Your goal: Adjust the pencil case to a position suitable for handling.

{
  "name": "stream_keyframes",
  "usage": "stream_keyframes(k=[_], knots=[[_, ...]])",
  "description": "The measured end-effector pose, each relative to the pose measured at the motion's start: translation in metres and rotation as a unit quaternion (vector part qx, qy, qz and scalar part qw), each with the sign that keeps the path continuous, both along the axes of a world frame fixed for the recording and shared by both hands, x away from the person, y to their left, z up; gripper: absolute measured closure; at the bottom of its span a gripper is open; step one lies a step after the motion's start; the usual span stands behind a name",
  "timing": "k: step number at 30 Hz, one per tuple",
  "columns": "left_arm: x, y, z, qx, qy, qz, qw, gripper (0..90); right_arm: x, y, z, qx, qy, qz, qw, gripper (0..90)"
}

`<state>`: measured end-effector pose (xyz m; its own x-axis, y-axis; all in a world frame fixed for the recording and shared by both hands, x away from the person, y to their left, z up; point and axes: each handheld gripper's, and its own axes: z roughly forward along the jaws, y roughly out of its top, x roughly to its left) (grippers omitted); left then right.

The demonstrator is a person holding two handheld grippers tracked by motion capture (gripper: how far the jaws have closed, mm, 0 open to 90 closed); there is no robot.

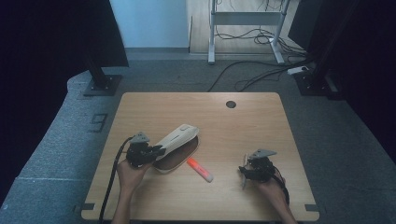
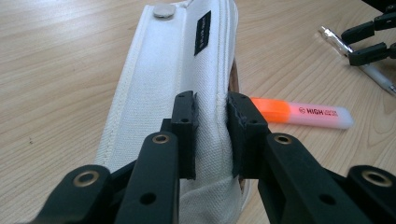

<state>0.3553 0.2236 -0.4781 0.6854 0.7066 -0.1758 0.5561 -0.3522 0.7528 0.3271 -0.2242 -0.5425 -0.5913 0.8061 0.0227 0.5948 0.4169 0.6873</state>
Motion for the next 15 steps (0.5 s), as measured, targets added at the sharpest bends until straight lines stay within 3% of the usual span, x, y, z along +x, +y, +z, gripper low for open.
stream_keyframes(k=[4, 5, 15], knots=[[-0.0002, -0.0001, 0.0001, 0.001, 0.0, -0.001, 1.0, 74.0, -0.0012, 0.0016, 0.0009, 0.0, 0.0, 0.004, 1.0, 57.5], [-0.0003, -0.0002, 0.0001, 0.001, -0.001, -0.001, 1.0, 74.0, -0.0013, 0.0022, 0.0011, 0.001, -0.001, 0.01, 1.0, 66.0], [-0.0004, -0.0003, 0.0002, 0.001, -0.001, -0.001, 1.0, 74.0, 0.0046, 0.007, 0.0028, -0.001, 0.007, 0.02, 0.9998, 77.8]])
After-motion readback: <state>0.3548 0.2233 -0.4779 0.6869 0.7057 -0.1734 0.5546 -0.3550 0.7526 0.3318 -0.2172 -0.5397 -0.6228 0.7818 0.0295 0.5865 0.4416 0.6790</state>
